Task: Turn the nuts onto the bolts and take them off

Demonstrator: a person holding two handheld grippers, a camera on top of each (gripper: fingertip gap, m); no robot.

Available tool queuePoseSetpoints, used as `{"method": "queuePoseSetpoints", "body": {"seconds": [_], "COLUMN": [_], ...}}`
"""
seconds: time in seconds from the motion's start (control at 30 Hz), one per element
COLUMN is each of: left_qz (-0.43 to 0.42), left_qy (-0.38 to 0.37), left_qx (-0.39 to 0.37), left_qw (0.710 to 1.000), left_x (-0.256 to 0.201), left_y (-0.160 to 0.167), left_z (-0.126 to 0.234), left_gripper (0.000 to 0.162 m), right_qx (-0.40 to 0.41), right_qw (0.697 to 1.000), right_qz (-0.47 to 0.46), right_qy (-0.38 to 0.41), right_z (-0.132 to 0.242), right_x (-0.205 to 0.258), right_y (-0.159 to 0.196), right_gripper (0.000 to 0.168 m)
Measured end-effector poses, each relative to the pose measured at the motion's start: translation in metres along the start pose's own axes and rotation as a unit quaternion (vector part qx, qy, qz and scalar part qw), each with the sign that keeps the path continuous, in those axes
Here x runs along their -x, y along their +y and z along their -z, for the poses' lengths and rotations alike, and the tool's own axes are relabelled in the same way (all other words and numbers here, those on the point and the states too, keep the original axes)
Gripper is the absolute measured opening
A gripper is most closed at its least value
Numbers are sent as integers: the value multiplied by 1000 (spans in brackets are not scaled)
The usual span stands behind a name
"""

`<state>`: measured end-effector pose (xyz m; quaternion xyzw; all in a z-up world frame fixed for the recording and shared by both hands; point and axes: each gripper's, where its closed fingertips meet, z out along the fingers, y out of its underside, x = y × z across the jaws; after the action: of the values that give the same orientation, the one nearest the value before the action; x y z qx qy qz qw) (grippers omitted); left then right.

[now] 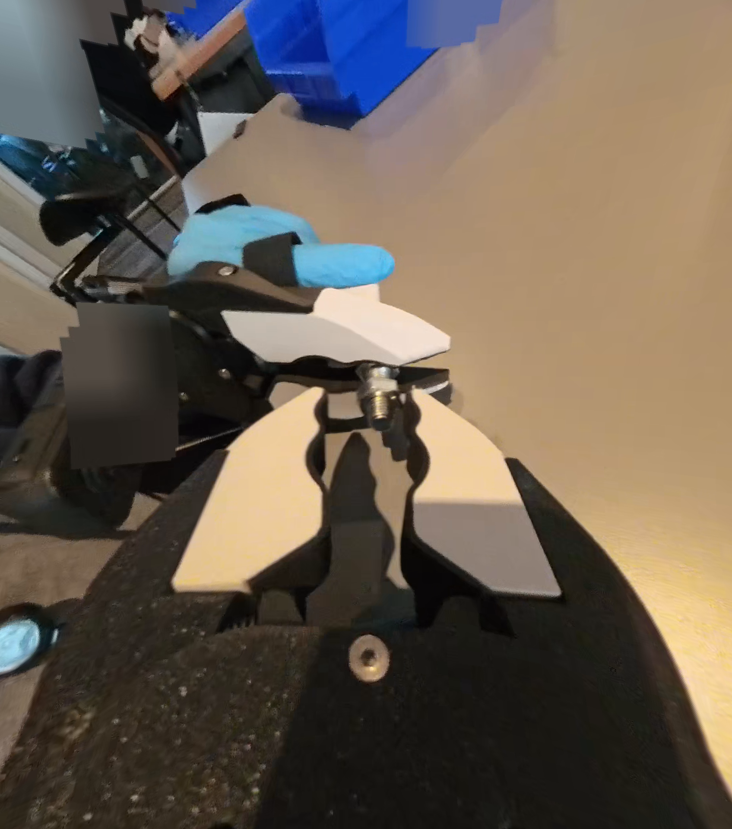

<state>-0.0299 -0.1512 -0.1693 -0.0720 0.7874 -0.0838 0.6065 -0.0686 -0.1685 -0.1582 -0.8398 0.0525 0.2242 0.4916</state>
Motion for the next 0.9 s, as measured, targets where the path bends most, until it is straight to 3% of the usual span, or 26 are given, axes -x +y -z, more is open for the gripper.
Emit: {"method": "queuePoseSetpoints", "body": {"seconds": [0.1, 0.17, 0.27, 0.33, 0.43, 0.6, 0.7, 0.77, 0.9], "left_qz": [26, 49, 64, 66, 72, 69, 63, 54, 15], "left_qy": [5, 10, 20, 26, 34, 44, 42, 37, 12], "left_qx": [-4, -13, -22, -25, -31, -36, -32, -25, -5], "left_qw": [1000, 999, 997, 997, 996, 996, 997, 998, 1000], "left_x": [2, 3, 2, 0, -2, -5, -6, -5, -2], "left_y": [1, 1, -1, -2, -3, -5, -4, -2, 1], "left_z": [0, 1, 2, 2, 3, 3, 3, 2, 1], "left_gripper": [15, 15, 15, 15, 15, 15, 15, 15, 15], "right_qx": [21, 26, 41, 48, 41, 16, 24, 29, 42], "right_qw": [997, 978, 899, 842, 792, 756, 756, 774, 880], "right_qz": [76, 193, 393, 487, 560, 607, 606, 582, 423], "right_qy": [7, 72, 190, 227, 237, 243, 246, 248, 214], "right_z": [0, 2, 8, 9, 6, 3, 0, -1, -3], "right_x": [5, -4, -21, -23, -17, -9, -10, -11, -12], "right_y": [6, 4, -2, -4, -2, -6, -3, -2, 1], "right_gripper": [48, 50, 49, 45, 39, 26, 19, 18, 19]}}
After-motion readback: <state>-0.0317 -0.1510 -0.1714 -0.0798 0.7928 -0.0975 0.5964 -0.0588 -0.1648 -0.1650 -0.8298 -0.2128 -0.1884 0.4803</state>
